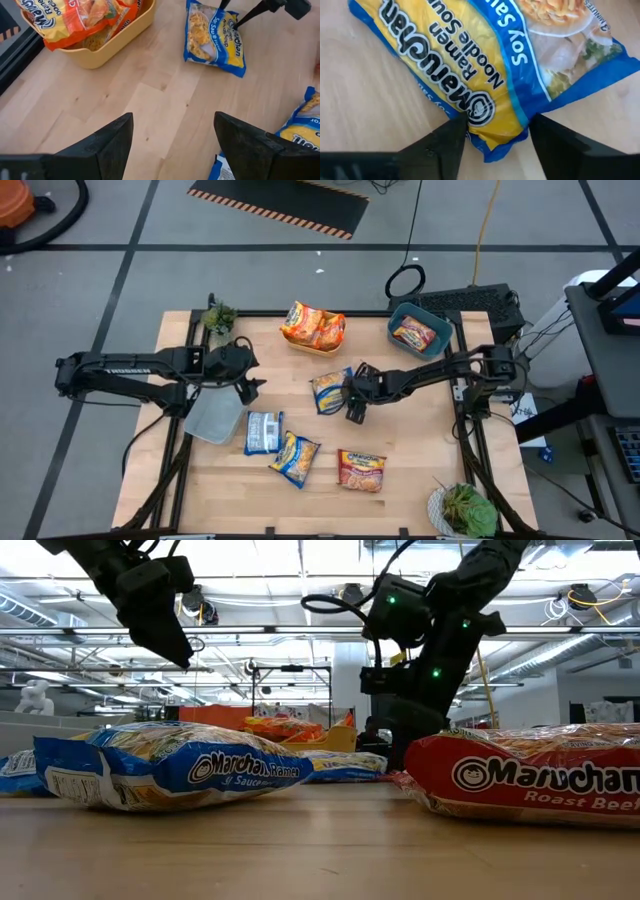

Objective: Sort Maruchan noodles
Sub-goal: Put the top right blue bag into the gray bin

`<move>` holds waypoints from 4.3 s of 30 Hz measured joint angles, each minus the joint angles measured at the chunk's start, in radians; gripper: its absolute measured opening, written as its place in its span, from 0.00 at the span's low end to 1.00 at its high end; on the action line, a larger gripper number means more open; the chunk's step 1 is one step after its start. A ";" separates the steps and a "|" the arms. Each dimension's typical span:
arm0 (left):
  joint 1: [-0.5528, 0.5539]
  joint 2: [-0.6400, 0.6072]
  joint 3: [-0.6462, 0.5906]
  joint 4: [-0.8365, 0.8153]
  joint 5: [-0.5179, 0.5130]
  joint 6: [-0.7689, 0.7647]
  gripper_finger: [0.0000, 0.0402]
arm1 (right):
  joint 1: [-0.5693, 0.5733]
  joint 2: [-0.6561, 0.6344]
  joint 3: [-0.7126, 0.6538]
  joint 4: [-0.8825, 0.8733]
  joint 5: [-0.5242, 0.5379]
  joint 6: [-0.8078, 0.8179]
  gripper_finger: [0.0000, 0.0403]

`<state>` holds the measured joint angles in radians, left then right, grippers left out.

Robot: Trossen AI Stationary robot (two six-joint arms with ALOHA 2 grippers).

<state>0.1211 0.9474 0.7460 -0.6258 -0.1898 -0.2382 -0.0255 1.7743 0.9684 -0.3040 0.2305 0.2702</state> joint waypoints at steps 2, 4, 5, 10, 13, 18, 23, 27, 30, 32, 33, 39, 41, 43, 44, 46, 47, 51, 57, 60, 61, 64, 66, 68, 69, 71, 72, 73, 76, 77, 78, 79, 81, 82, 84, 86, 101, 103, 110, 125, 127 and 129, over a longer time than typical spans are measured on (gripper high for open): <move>0.000 0.000 0.000 0.000 0.000 0.000 0.70 | -0.003 -0.003 0.000 0.002 -0.004 -0.002 0.44; 0.000 0.000 0.000 0.000 0.000 0.000 0.70 | -0.009 -0.009 -0.002 -0.005 -0.020 -0.010 0.37; 0.000 0.000 0.000 0.000 0.000 0.000 0.70 | -0.012 -0.009 -0.002 -0.006 -0.027 -0.018 0.33; 0.000 0.000 0.000 0.001 0.000 0.000 0.70 | -0.019 -0.016 -0.002 -0.002 -0.032 -0.051 0.14; 0.000 0.000 0.000 0.001 0.000 -0.003 0.70 | -0.019 -0.028 -0.003 0.000 -0.029 -0.079 0.07; 0.000 0.000 0.000 0.006 -0.002 -0.020 0.70 | -0.019 -0.090 -0.005 0.004 -0.023 -0.111 0.05; -0.001 0.000 -0.018 0.099 -0.003 -0.049 0.70 | -0.002 -0.183 -0.005 0.048 0.059 -0.150 0.05; -0.002 0.001 -0.058 0.207 0.016 -0.054 0.70 | 0.038 -0.248 -0.004 0.123 0.133 -0.221 0.05; -0.014 0.001 -0.095 0.313 0.078 -0.062 0.70 | 0.078 -0.274 -0.004 0.184 0.207 -0.310 0.05; -0.025 0.001 -0.112 0.387 0.139 -0.083 0.70 | 0.105 -0.279 -0.004 0.232 0.274 -0.381 0.05; -0.029 0.001 -0.116 0.426 0.154 -0.097 0.70 | 0.119 -0.279 -0.004 0.258 0.311 -0.421 0.05; -0.080 0.000 -0.126 0.595 0.157 -0.134 0.70 | 0.173 -0.280 -0.003 0.385 0.485 -0.607 0.04; -0.102 0.000 -0.126 0.624 0.157 -0.134 0.70 | 0.188 -0.280 -0.003 0.413 0.533 -0.657 0.04; -0.121 0.001 -0.126 0.645 0.156 -0.136 0.70 | 0.199 -0.280 -0.003 0.434 0.554 -0.702 0.04; -0.127 0.001 -0.126 0.658 0.149 -0.141 0.70 | 0.204 -0.280 -0.003 0.439 0.555 -0.721 0.04; -0.135 0.000 -0.126 0.686 0.122 -0.151 0.70 | 0.212 -0.280 -0.003 0.452 0.554 -0.747 0.04; -0.137 0.000 -0.126 0.702 0.114 -0.155 0.70 | 0.216 -0.280 -0.003 0.457 0.555 -0.755 0.04; -0.137 0.000 -0.126 0.772 0.111 -0.156 0.70 | 0.224 -0.280 -0.003 0.459 0.555 -0.762 0.04; -0.137 0.000 -0.126 0.770 0.023 -0.137 0.71 | 0.231 -0.279 -0.003 0.481 0.527 -0.759 0.04; -0.137 0.007 -0.126 0.784 0.003 -0.138 0.71 | 0.231 -0.267 -0.002 0.517 0.528 -0.759 0.04; -0.137 0.014 -0.126 0.793 -0.006 -0.140 0.71 | 0.231 -0.261 -0.002 0.525 0.528 -0.759 0.04; -0.138 0.044 -0.126 0.828 -0.014 -0.139 0.71 | 0.230 -0.242 -0.002 0.533 0.536 -0.760 0.04; -0.146 0.081 -0.126 0.873 -0.011 -0.137 0.71 | 0.229 -0.236 -0.002 0.531 0.542 -0.758 0.04; -0.155 0.122 -0.126 0.922 -0.007 -0.127 0.71 | 0.228 -0.232 -0.003 0.533 0.543 -0.755 0.04; -0.161 0.143 -0.126 0.955 -0.006 -0.122 0.71 | 0.228 -0.232 -0.003 0.532 0.546 -0.755 0.04; -0.168 0.181 -0.126 0.997 -0.012 -0.108 0.71 | 0.228 -0.232 0.000 0.551 0.543 -0.754 0.04; -0.170 0.198 -0.127 1.013 -0.014 -0.101 0.70 | 0.229 -0.233 0.001 0.554 0.555 -0.754 0.04; -0.171 0.214 -0.127 1.032 -0.017 -0.098 0.70 | 0.229 -0.234 0.001 0.550 0.571 -0.755 0.04; -0.171 0.226 -0.127 1.061 -0.016 -0.103 0.70 | 0.230 -0.231 0.001 0.541 0.603 -0.754 0.04; -0.171 0.226 -0.127 1.066 -0.016 -0.100 0.70 | 0.230 -0.231 0.000 0.540 0.613 -0.751 0.04; -0.171 0.225 -0.127 1.066 -0.017 -0.096 0.70 | 0.229 -0.232 0.000 0.541 0.626 -0.747 0.04; -0.171 0.224 -0.127 1.064 -0.021 -0.095 0.70 | 0.229 -0.232 0.000 0.544 0.630 -0.746 0.04; -0.171 0.220 -0.127 1.063 -0.021 -0.096 0.70 | 0.229 -0.233 0.000 0.548 0.632 -0.746 0.04; -0.171 0.219 -0.127 1.066 -0.021 -0.097 0.70 | 0.229 -0.233 0.000 0.554 0.632 -0.746 0.04; -0.171 0.225 -0.127 1.065 -0.021 -0.097 0.70 | 0.229 -0.233 0.000 0.580 0.631 -0.746 0.04; -0.171 0.241 -0.126 1.056 -0.021 -0.107 0.70 | 0.229 -0.233 0.000 0.605 0.633 -0.748 0.04; -0.164 0.288 -0.126 1.058 -0.021 -0.071 0.54 | 0.228 -0.233 -0.001 0.625 0.633 -0.776 0.04; -0.164 0.288 -0.126 1.058 -0.021 -0.059 0.46 | 0.228 -0.233 -0.001 0.625 0.633 -0.776 0.04; -0.164 0.288 -0.126 1.059 -0.023 -0.021 0.29 | 0.228 -0.233 -0.001 0.623 0.637 -0.775 0.04; -0.154 0.021 -0.126 0.719 -0.003 -0.063 0.30 | 0.241 -0.295 -0.001 0.592 0.688 -0.746 0.36; -0.154 -0.062 -0.126 0.591 -0.007 -0.106 0.30 | 0.253 -0.319 -0.001 0.559 0.743 -0.746 0.38; -0.159 -0.138 -0.125 0.470 -0.013 -0.150 0.30 | 0.267 -0.346 -0.001 0.526 0.792 -0.746 0.39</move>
<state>-0.0378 0.8093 0.6209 -0.1559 -0.2024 -0.3879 0.2413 1.4284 0.9672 0.2217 1.0221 -0.4755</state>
